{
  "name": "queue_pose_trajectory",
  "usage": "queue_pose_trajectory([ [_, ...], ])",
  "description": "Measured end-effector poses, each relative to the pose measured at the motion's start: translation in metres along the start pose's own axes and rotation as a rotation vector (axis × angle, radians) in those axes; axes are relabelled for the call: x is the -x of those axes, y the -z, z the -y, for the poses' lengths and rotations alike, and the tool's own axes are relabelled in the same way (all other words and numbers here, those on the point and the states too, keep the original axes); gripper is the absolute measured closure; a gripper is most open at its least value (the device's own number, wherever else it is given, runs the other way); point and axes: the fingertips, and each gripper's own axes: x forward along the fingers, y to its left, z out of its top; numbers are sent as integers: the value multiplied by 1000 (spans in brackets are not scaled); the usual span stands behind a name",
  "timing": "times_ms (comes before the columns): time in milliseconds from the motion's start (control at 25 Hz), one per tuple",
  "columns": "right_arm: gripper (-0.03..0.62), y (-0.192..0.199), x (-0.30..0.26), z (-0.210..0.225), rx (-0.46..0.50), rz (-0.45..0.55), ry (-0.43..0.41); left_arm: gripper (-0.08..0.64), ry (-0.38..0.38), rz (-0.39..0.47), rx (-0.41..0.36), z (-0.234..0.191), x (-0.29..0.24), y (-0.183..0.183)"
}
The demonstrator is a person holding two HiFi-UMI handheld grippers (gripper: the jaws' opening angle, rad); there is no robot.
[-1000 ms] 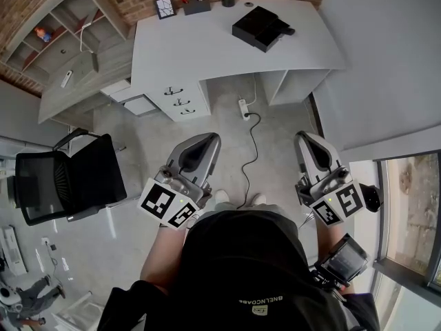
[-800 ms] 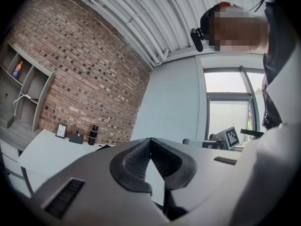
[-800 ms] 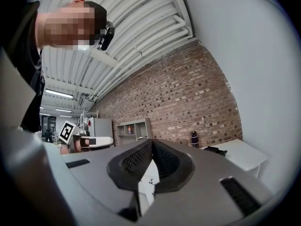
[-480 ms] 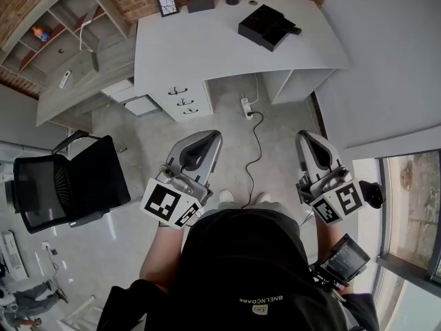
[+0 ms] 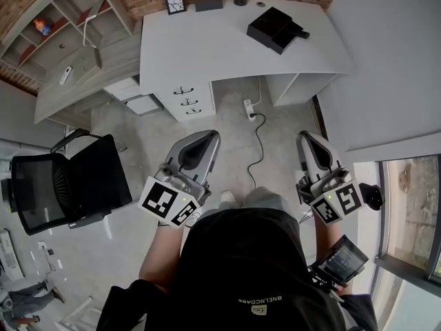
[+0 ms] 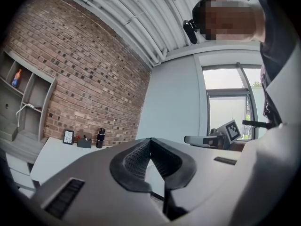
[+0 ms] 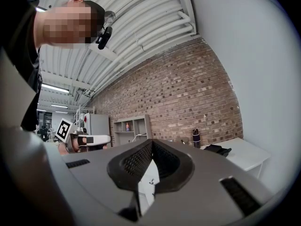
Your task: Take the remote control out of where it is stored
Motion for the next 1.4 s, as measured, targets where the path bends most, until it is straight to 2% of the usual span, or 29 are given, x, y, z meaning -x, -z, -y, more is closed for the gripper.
queue_pose_trajectory([
  [520, 586, 1, -24, -5, 5, 7, -16, 554, -44, 29, 32, -26, 19, 0],
  [800, 586, 0, -53, 8, 20, 16, -58, 553, -73, 44, 17, -43, 10, -4],
  [1000, 586, -4, -76, 29, 68, 15, -69, 553, -92, 29, 9, -58, -12, -3],
  [1400, 587, 2, -114, 87, -21, 6, -59, 552, -80, 6, 34, -83, -68, 7],
])
